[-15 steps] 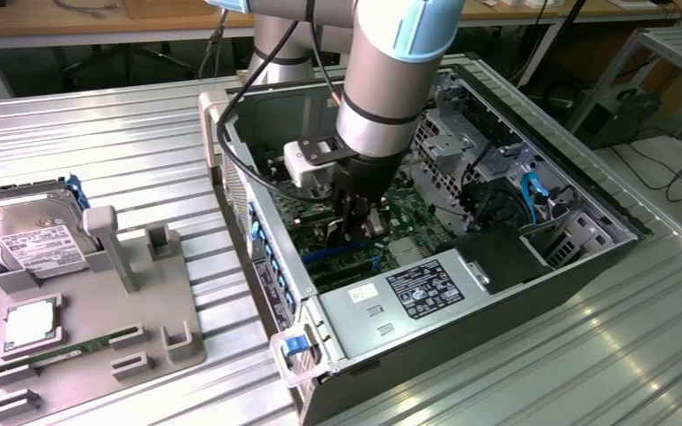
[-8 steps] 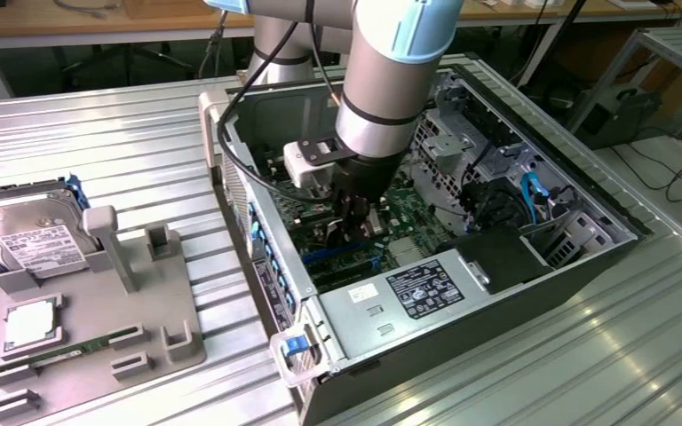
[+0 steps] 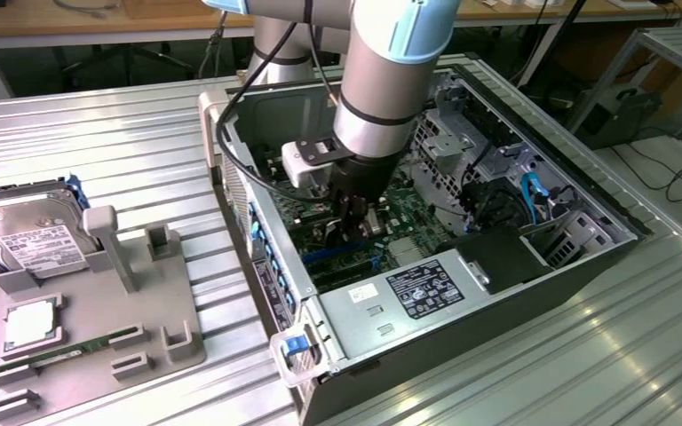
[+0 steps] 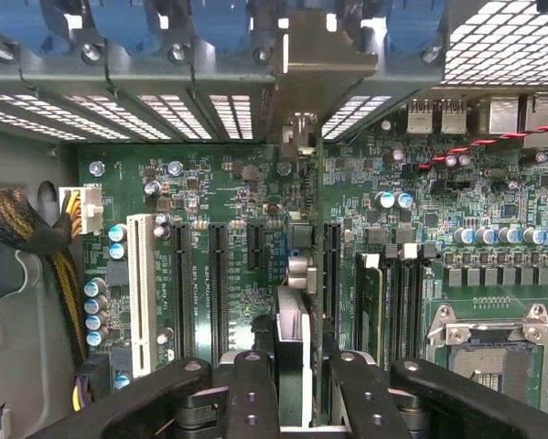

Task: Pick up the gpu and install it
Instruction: 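Insert the gpu into the slot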

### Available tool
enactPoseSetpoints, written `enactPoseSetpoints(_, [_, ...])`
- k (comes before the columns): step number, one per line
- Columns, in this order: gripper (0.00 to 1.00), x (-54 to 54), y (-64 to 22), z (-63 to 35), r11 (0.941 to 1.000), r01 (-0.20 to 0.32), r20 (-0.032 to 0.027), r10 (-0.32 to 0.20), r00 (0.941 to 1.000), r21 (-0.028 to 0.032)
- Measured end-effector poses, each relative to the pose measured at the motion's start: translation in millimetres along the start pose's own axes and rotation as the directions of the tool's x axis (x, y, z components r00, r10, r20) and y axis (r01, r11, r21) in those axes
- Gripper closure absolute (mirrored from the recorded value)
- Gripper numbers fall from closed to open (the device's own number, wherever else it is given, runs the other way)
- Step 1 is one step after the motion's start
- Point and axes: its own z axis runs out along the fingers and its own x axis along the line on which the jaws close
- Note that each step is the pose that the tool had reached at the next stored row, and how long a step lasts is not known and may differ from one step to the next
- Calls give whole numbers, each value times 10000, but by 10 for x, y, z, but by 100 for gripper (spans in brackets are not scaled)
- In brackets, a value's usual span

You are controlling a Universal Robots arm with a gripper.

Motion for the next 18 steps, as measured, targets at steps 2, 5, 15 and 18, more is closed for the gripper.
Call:
enactPoseSetpoints(2, [73, -2, 5, 4, 10000, -1, 0, 1, 10000, 0])
enactPoseSetpoints(5, [73, -6, 14, 11, 10000, 0, 1, 0, 10000, 0])
enactPoseSetpoints(15, [73, -8, 11, 7, 10000, -6, 2, 6, 10000, 0])
enactPoseSetpoints(18, [73, -8, 12, 7, 10000, -33, 3, 33, 10000, 4])
